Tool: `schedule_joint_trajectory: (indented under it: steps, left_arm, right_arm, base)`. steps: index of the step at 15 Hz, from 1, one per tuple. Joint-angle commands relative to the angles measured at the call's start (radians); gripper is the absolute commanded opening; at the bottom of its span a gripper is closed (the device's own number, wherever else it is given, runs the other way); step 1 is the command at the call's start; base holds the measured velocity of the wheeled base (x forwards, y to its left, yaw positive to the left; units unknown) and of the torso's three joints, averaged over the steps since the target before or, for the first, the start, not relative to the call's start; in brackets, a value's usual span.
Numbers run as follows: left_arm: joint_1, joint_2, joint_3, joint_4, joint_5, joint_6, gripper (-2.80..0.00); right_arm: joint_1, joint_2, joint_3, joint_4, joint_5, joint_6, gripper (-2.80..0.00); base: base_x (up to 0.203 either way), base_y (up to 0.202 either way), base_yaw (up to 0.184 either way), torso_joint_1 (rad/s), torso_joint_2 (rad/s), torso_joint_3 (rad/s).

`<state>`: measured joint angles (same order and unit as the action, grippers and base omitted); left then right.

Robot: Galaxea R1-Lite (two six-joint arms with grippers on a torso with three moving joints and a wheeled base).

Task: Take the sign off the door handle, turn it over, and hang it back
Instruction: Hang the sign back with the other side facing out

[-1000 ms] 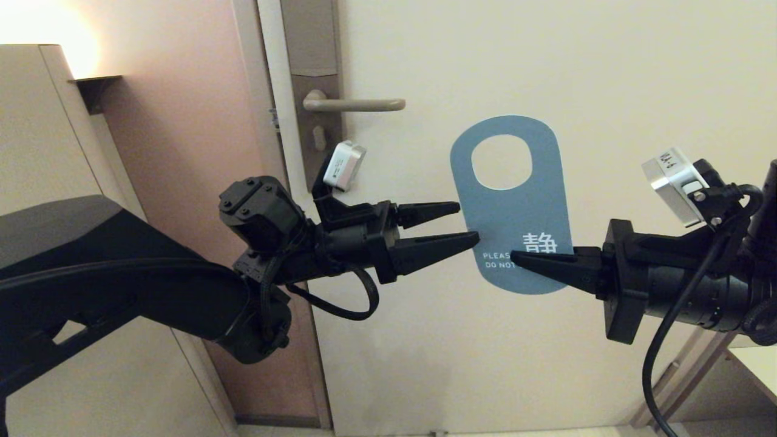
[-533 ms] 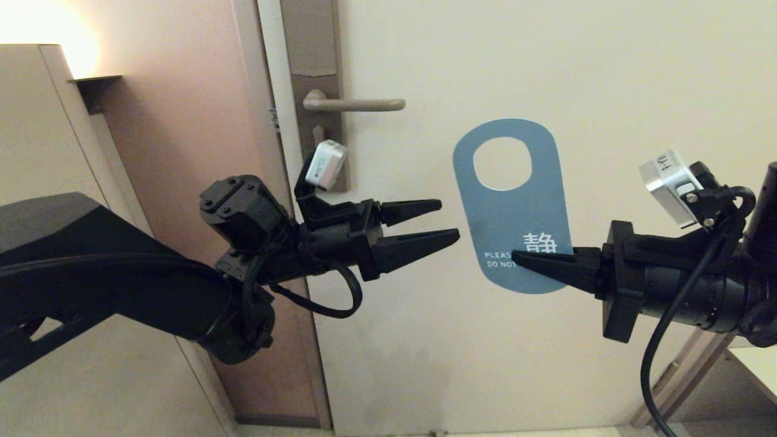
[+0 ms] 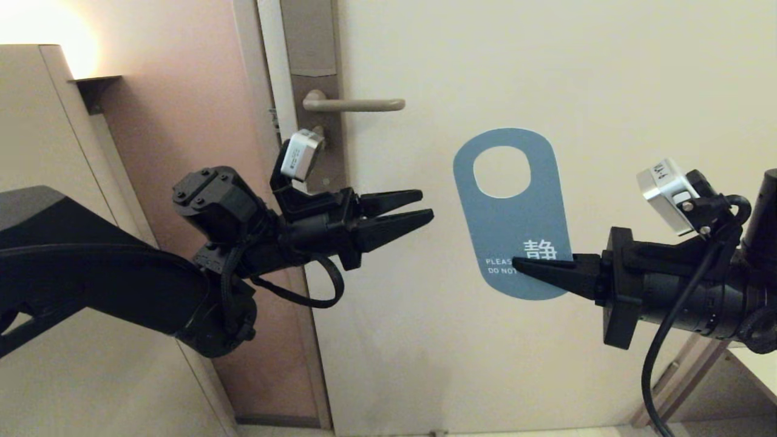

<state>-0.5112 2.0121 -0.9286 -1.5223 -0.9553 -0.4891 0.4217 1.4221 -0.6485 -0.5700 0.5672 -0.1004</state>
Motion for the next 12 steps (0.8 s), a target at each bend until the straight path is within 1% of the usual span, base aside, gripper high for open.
schedule_joint_trajectory:
  steps: [1,5,10,12]
  left_arm:
    - [0.017,-0.022,0.018,-0.021,-0.004,-0.001,-2.80]
    - [0.073,-0.073,0.112,-0.021,-0.002,0.064,-2.80]
    - [0.155,-0.155,0.242,-0.016,0.000,0.101,-2.80]
    - [0.184,-0.188,0.314,-0.003,0.000,0.129,-2.80]
  right_arm:
    - [0.000,0.000,0.003,-0.004,-0.004,-0.001,-2.80]
    - [-0.001,0.004,0.003,-0.004,-0.009,-0.001,-2.80]
    - [-0.013,0.001,0.007,-0.004,-0.009,-0.001,-2.80]
    - [-0.024,-0.005,0.016,-0.004,-0.009,-0.001,-2.80]
  base:
    - [0.000,0.000,0.000,0.000,0.00,0.000]
    - [0.000,0.000,0.000,0.000,0.00,0.000]
    - [0.000,0.000,0.000,0.000,0.00,0.000]
    - [0.000,0.000,0.000,0.000,0.00,0.000]
